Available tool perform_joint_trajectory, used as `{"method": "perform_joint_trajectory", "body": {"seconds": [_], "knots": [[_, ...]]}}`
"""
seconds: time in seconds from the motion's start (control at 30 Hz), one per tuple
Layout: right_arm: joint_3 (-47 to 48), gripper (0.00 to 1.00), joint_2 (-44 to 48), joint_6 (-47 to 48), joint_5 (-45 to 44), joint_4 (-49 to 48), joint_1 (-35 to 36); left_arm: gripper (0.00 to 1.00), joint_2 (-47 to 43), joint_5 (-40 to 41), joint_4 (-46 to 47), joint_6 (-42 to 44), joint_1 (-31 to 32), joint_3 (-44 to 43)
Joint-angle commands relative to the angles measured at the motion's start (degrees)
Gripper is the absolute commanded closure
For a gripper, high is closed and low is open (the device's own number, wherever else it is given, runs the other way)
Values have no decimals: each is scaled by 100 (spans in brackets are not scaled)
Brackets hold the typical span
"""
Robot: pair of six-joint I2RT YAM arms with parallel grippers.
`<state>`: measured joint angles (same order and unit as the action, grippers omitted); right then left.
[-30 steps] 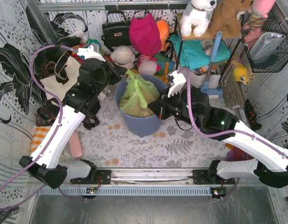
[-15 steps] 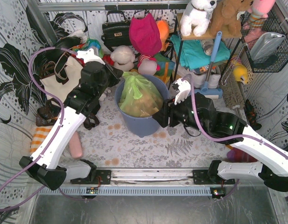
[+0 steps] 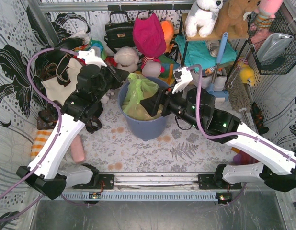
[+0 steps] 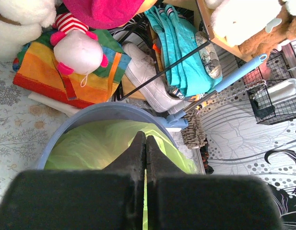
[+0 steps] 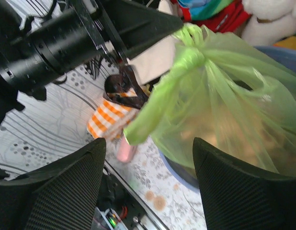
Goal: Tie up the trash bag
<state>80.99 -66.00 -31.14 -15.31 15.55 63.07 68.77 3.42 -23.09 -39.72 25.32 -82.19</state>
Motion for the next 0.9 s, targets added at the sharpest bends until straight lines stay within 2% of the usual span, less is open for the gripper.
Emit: {"method": "perform_joint_trajectory", "body": {"seconds": [0.0, 0.13, 0.3, 0.53, 0.73, 0.87], "knots": [[415, 27, -361, -339, -91, -474, -15, 100, -183, -101, 315, 63, -36, 26], [247, 28, -470, -609, -80, -668, -166, 100, -240, -122, 333, 45, -37, 66], [-271, 39, -382, -1077, 384, -1147, -627, 100, -234, -212, 362, 33, -36, 87], [-563, 44, -508, -1434, 1147, -1598, -760, 100, -232, -223, 419, 16, -34, 177], [-556, 59, -588, -1553, 1344, -1624, -769, 100, -211, -218, 427, 9, -35, 193], [-548, 61, -594, -1536, 1407, -1518, -821, 100, -227, -214, 428, 19, -31, 219]]}}
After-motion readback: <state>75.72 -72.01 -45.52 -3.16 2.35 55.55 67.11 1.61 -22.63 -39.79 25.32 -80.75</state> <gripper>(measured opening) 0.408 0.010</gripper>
